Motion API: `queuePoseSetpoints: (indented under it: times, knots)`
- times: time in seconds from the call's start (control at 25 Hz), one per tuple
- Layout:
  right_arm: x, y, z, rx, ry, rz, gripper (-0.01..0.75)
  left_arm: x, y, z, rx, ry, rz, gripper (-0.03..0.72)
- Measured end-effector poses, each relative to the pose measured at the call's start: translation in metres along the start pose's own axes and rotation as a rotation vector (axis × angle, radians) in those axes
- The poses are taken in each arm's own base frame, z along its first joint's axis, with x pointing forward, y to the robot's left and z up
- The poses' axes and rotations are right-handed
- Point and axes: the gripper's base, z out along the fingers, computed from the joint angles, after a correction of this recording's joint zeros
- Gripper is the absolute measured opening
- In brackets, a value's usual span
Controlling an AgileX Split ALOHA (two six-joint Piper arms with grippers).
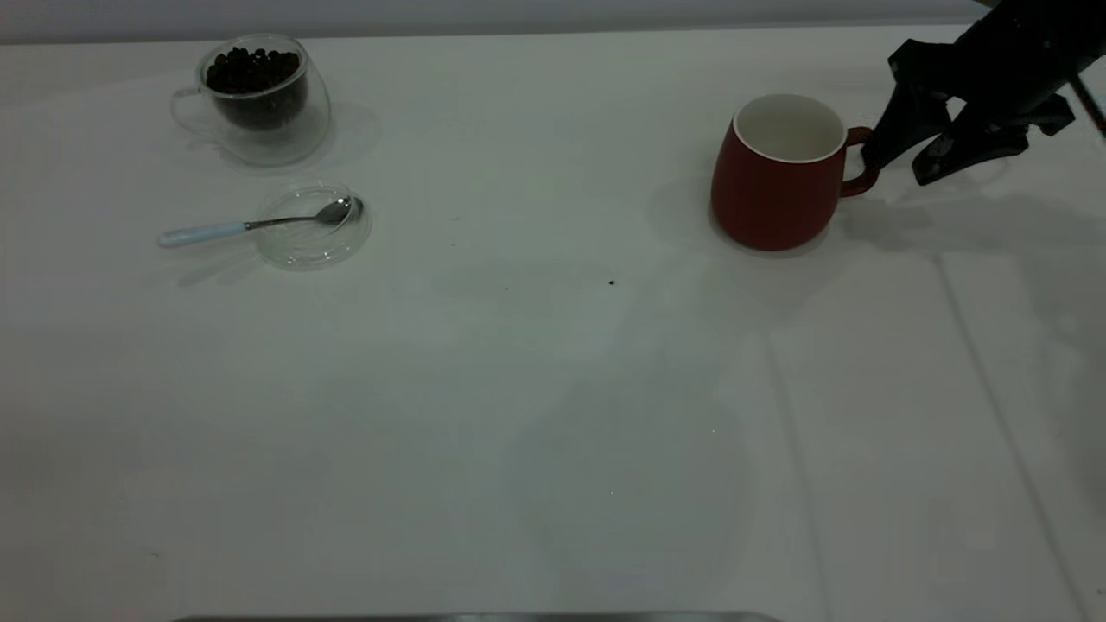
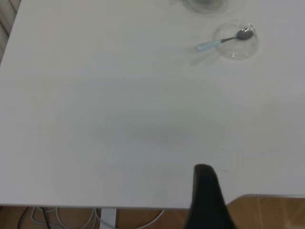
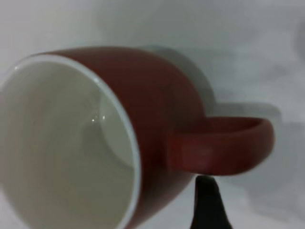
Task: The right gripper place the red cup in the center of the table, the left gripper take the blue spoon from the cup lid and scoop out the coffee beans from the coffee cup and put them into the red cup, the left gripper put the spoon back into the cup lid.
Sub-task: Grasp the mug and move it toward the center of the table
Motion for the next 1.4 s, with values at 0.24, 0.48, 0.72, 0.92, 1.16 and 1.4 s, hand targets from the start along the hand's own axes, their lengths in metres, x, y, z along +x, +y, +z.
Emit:
queuePoseSetpoints:
  times: [0.24, 0.48, 0.72, 0.92, 1.16, 1.4]
  knots:
    - [0.009, 0.016, 0.026, -0.009, 0.045, -0.048, 0.531, 0.000, 0.000, 0.000, 0.000, 0.000, 0.000, 0.564]
    - [0.013, 0.039, 0.041, -0.003, 0.050, -0.103, 0.531, 0.000, 0.000, 0.000, 0.000, 0.000, 0.000, 0.564]
    - [0.019, 0.080, 0.056, -0.017, 0.063, -0.210, 0.531, 0.000, 0.000, 0.000, 0.000, 0.000, 0.002, 0.564]
    - [0.028, 0.111, 0.066, -0.039, 0.086, -0.306, 0.531, 0.000, 0.000, 0.000, 0.000, 0.000, 0.002, 0.564]
    - [0.038, 0.142, 0.076, -0.048, 0.087, -0.372, 0.531, 0.000, 0.000, 0.000, 0.000, 0.000, 0.002, 0.564]
    - [0.051, 0.172, 0.084, -0.071, 0.107, -0.436, 0.531, 0.000, 0.000, 0.000, 0.000, 0.000, 0.002, 0.564]
